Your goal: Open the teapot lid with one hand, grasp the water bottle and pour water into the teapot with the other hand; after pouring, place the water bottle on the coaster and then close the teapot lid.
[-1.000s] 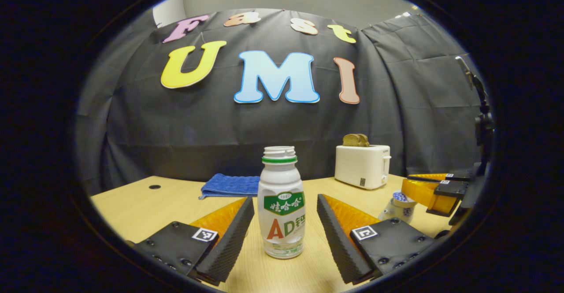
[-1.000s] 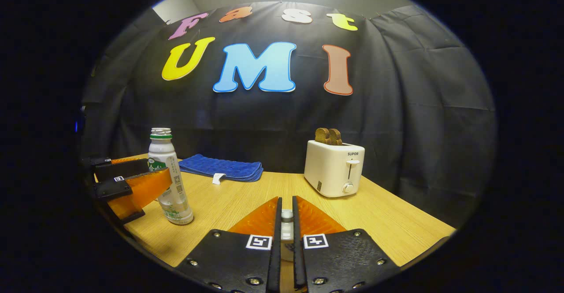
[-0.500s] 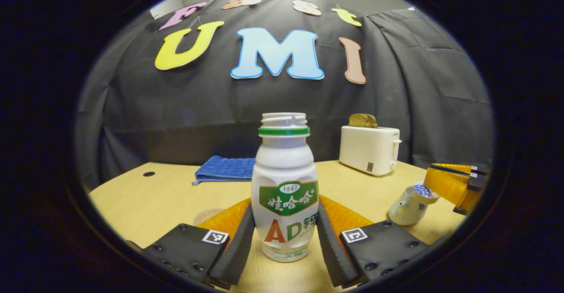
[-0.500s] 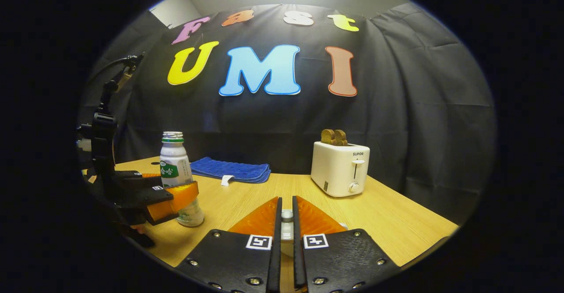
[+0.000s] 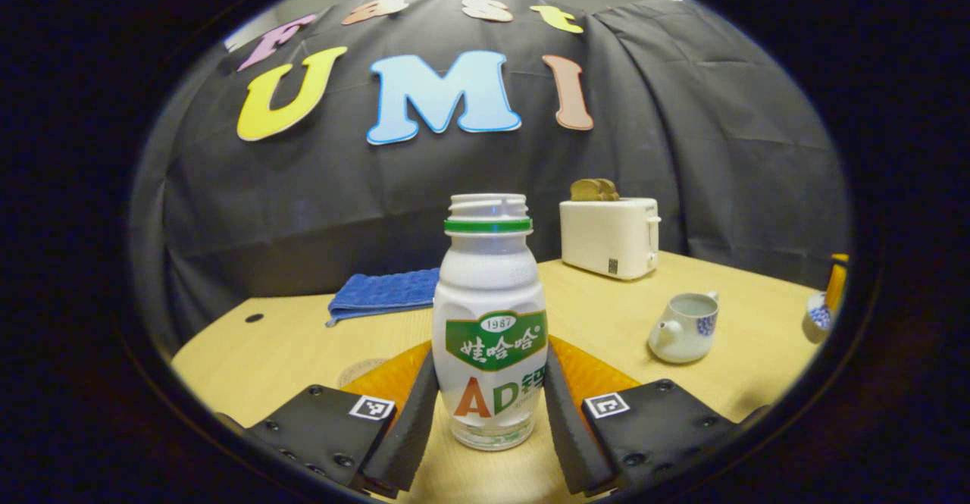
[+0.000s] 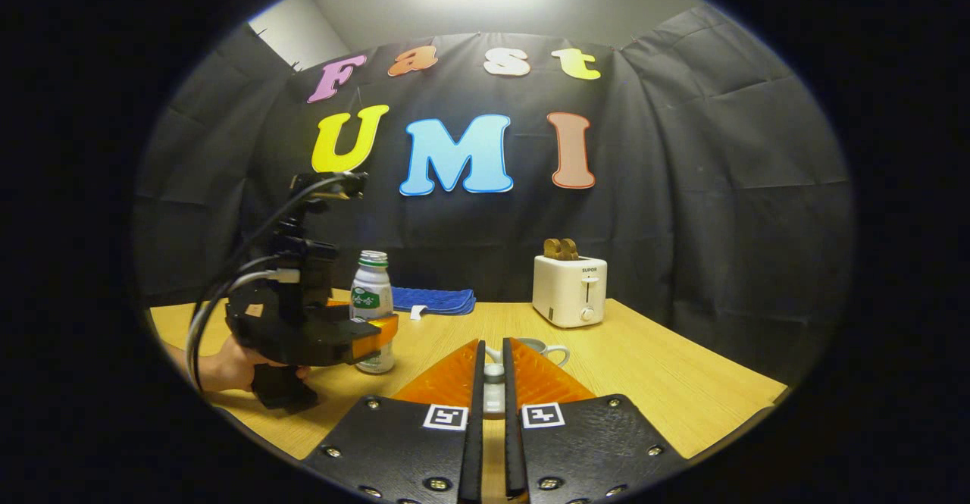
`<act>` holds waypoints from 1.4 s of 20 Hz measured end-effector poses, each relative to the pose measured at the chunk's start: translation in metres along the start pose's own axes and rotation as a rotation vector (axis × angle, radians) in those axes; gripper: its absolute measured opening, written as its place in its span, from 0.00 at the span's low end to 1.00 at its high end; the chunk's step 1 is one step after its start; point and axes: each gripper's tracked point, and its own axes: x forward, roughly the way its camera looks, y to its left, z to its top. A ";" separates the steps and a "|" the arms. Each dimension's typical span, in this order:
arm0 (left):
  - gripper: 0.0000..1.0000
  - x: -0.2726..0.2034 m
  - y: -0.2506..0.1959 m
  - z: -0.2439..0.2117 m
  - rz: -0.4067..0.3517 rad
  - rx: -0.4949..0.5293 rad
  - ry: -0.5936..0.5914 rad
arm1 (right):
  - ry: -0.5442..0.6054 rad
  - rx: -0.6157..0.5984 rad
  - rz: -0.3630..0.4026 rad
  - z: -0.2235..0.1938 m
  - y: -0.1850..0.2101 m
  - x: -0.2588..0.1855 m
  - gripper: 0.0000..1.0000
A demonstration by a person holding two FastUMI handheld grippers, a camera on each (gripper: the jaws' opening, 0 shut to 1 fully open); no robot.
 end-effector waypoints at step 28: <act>0.81 0.046 -0.086 0.014 -0.090 1.042 -0.039 | 0.057 0.049 -0.097 -0.040 -0.050 -0.055 0.12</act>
